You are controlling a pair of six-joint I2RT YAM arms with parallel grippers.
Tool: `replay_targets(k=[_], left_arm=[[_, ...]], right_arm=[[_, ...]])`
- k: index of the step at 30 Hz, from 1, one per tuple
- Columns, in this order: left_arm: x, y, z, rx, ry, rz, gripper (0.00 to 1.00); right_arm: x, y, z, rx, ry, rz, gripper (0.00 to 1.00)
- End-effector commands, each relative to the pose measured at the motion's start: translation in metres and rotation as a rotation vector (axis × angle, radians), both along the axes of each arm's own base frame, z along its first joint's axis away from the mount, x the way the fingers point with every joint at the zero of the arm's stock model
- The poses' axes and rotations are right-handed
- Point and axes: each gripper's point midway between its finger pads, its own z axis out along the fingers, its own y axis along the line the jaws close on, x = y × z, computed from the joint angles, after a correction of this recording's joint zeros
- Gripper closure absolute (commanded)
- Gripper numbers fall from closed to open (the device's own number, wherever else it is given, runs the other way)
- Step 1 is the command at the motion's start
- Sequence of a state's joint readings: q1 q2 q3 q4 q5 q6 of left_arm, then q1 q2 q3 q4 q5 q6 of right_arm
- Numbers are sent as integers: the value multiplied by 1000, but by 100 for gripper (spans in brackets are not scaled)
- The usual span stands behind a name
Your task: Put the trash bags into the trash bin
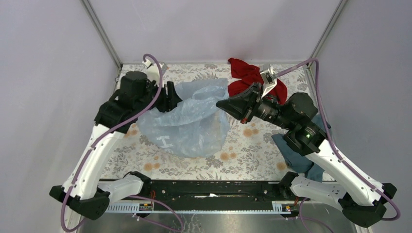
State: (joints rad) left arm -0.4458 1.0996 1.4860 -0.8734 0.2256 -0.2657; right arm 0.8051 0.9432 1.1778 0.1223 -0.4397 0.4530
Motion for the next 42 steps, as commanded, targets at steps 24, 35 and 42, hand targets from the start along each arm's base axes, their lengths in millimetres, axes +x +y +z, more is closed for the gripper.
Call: replay_targets(k=[24, 35, 42], left_arm=[[10, 27, 74, -149, -158, 243, 1], [-48, 115, 99, -150, -289, 550, 1], [-89, 104, 77, -226, -325, 395, 6]], right_arm=[[63, -14, 4, 87, 87, -328, 100], [64, -7, -4, 68, 85, -302, 100], [63, -4, -8, 57, 85, -290, 100]])
